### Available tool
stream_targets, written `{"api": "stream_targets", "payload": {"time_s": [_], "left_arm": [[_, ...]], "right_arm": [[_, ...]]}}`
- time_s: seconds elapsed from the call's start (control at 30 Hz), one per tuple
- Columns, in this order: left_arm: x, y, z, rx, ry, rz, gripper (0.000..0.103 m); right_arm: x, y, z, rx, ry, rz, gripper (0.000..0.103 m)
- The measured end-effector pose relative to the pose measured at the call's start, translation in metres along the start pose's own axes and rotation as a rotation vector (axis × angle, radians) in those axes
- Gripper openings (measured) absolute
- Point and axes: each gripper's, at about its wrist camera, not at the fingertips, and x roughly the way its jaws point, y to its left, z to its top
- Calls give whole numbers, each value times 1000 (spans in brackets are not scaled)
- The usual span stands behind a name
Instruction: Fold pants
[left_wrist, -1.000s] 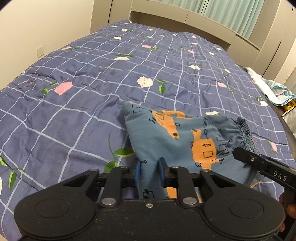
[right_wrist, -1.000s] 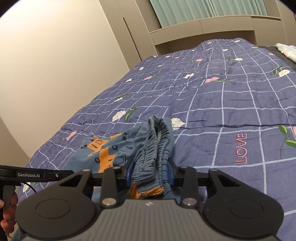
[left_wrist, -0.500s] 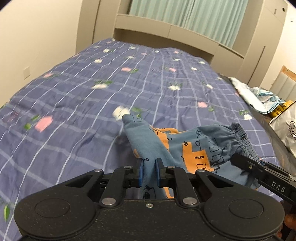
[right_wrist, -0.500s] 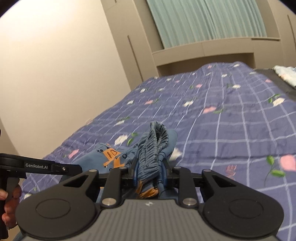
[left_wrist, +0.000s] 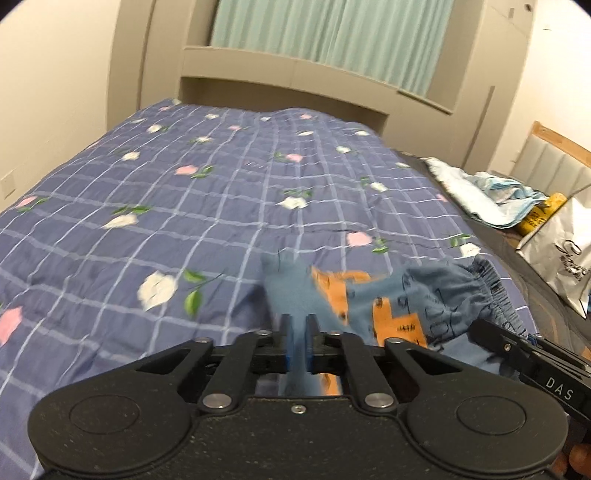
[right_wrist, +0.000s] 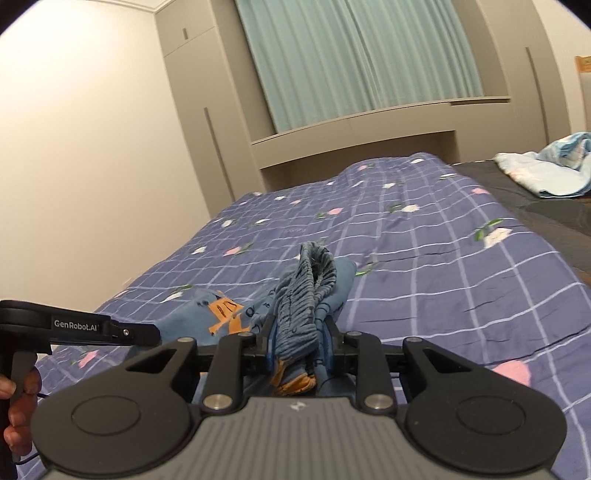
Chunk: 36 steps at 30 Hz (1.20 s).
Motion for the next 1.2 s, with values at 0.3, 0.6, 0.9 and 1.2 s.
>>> {"api": "stream_targets", "payload": {"time_s": [0.3,0.6,0.9,1.2], "left_arm": [[26,-1,-14,12,64,-10,10],[-5,-1,-11,6,10,14,47],[-84,-11,-11,43,-111,41,98],[-161,-7,-50,91,-137,92,102]], "right_arm": [[8,-24,-21,63,32,-51,30],[-9,-19,-23,16,10,-114,71],[-64,8,-7,-51,-87,-119,102],[-127,46,-13,-111,-88,-127,103]]}}
